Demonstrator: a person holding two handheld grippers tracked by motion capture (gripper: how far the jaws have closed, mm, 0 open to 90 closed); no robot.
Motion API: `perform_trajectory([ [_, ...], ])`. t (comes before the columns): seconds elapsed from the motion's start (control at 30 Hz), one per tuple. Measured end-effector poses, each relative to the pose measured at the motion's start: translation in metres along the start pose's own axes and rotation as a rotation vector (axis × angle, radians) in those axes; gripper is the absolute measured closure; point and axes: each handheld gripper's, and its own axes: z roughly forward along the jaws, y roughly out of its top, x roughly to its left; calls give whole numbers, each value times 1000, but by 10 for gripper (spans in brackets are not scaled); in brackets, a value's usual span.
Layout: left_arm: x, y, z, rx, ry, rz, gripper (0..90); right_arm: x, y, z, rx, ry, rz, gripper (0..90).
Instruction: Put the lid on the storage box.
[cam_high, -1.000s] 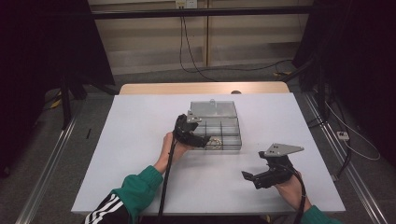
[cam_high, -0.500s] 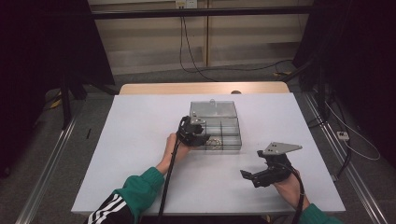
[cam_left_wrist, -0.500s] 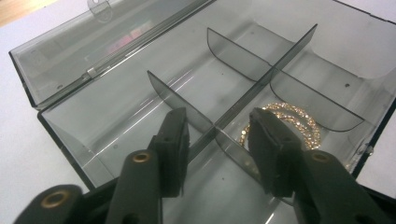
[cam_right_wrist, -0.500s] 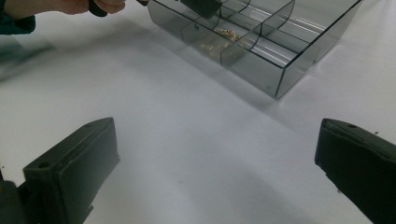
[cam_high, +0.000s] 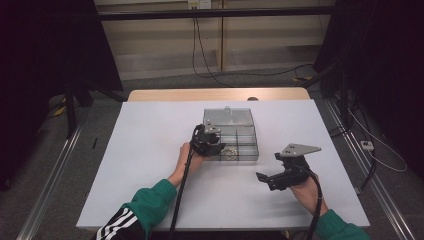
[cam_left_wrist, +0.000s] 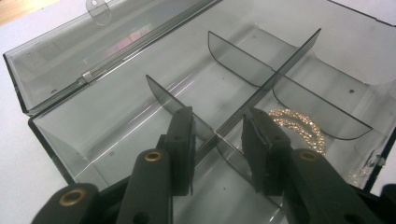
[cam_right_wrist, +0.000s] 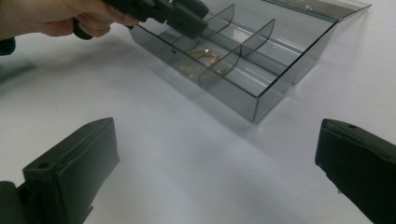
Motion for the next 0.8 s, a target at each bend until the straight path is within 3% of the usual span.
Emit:
perform_trajectory([
  [0.63,0,-1,0,-6,2,1,646,-26,28,27,-17,-32,15,0],
  [0.8,0,-1,0,-5,1,0,646,-33,36,30,-30,-47,25,62],
])
